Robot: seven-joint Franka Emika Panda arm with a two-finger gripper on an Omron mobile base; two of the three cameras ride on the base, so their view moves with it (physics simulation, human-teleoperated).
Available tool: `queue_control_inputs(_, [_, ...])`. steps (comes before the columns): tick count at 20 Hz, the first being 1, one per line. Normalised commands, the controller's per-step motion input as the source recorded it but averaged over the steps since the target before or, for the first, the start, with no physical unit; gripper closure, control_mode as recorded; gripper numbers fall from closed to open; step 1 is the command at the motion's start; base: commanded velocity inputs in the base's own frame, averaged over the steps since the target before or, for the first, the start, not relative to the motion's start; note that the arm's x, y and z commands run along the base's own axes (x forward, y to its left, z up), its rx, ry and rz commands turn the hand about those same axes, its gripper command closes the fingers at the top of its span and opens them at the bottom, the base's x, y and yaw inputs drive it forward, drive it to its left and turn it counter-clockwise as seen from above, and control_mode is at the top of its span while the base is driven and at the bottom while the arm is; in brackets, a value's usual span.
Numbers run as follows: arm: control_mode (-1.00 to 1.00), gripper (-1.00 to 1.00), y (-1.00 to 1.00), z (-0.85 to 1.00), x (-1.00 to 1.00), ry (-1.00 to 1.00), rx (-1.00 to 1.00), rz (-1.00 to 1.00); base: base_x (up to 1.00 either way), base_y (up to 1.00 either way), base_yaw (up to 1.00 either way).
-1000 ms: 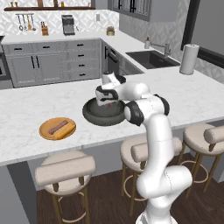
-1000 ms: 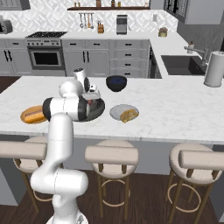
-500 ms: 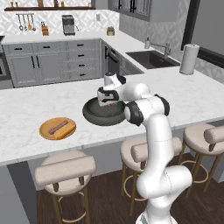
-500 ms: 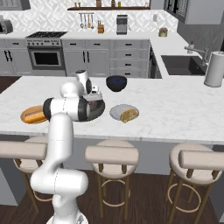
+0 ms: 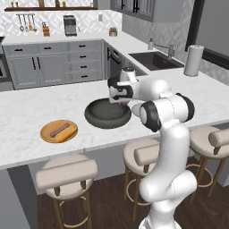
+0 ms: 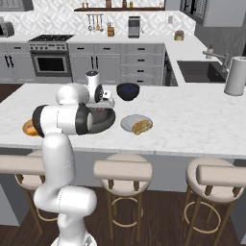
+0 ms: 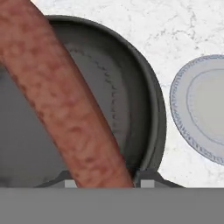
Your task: Place one bun and one sausage from the bowl on each plate.
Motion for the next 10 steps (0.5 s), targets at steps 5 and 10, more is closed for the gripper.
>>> queue_control_inputs(5, [-1.00,1.00,-0.95,0.63,-0.57,-0.10,0.02,-0.44,0.00,0.00,0.00])
queue_control_inputs(10, [-1.00,1.00,-1.00,0.02,0.00,0.24,0.17,-0.60,0.00,0.00,0.00])
